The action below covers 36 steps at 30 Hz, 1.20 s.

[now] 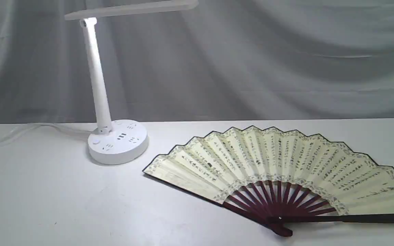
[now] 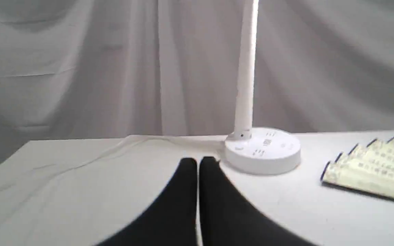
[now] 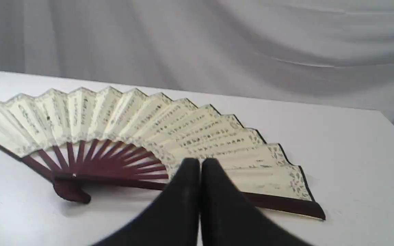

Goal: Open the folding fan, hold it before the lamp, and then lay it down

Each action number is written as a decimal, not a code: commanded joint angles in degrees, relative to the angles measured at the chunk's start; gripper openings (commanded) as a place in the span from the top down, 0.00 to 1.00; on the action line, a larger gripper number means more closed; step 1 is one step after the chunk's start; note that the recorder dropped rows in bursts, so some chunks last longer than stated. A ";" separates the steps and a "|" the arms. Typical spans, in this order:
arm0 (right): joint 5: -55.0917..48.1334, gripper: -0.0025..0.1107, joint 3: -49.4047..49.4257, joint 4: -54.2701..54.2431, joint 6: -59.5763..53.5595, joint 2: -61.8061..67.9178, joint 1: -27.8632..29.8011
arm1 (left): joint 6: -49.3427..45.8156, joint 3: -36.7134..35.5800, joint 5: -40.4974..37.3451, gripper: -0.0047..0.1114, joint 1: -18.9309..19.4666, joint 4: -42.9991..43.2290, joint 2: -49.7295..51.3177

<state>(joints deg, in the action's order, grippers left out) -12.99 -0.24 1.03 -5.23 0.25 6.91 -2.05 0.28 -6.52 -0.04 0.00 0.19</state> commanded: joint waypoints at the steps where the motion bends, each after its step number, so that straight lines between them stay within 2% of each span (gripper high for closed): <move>1: 0.32 0.98 0.24 2.04 -0.87 -0.25 -0.16 | -0.18 -0.28 -1.03 0.96 0.04 3.13 -0.19; 5: 0.91 0.98 0.24 -0.13 -0.41 -0.25 -0.16 | 0.69 -0.28 -1.92 0.96 0.04 0.41 -0.19; 28: 0.72 0.98 0.24 -1.03 -0.23 -0.25 -0.16 | 0.44 -0.28 -2.38 0.96 0.04 0.41 -0.19; 36: 0.72 0.98 0.24 -1.03 -0.25 -0.25 -5.40 | 0.44 -0.28 -2.38 0.96 0.04 0.41 -0.19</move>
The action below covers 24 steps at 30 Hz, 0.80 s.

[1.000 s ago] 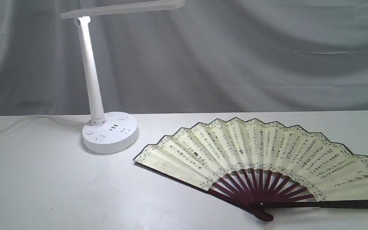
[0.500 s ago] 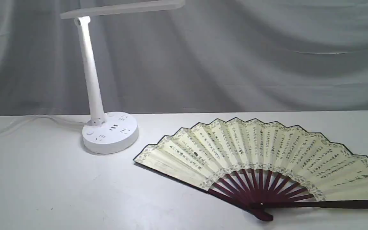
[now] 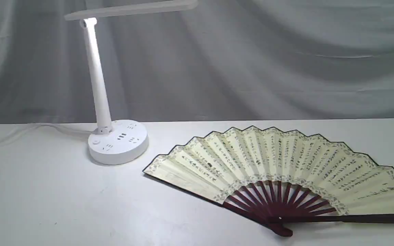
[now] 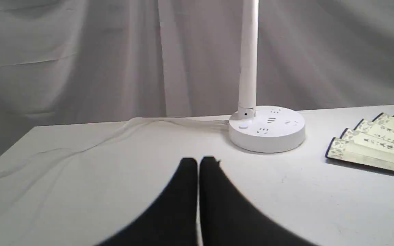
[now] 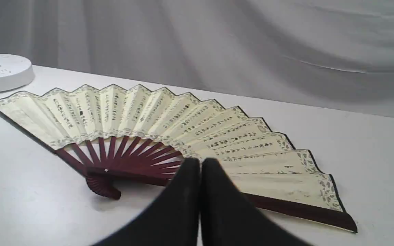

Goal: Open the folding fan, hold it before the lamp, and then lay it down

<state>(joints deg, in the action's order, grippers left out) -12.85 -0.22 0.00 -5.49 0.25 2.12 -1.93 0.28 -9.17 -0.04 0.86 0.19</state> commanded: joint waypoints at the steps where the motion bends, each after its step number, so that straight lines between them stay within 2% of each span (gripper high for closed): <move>1: 0.59 0.98 0.22 0.00 0.01 -0.25 -0.62 | 0.32 -0.28 0.27 0.96 0.04 -0.44 -0.19; 6: 0.59 0.98 0.22 0.00 0.01 -0.25 -0.62 | 0.31 -0.28 0.27 0.96 -0.28 -0.44 -0.19; 11: 0.59 0.98 0.22 0.00 0.01 -0.25 4.20 | 0.31 -0.28 0.27 0.96 -2.93 -0.44 -0.19; 18: 0.59 0.98 0.22 0.00 0.01 -0.25 8.39 | 0.21 -0.28 0.27 0.96 -2.92 -0.44 -0.19; 24: 0.59 0.98 0.22 0.00 0.01 -0.25 8.68 | 0.21 -0.28 0.27 0.96 -2.92 -0.44 -0.19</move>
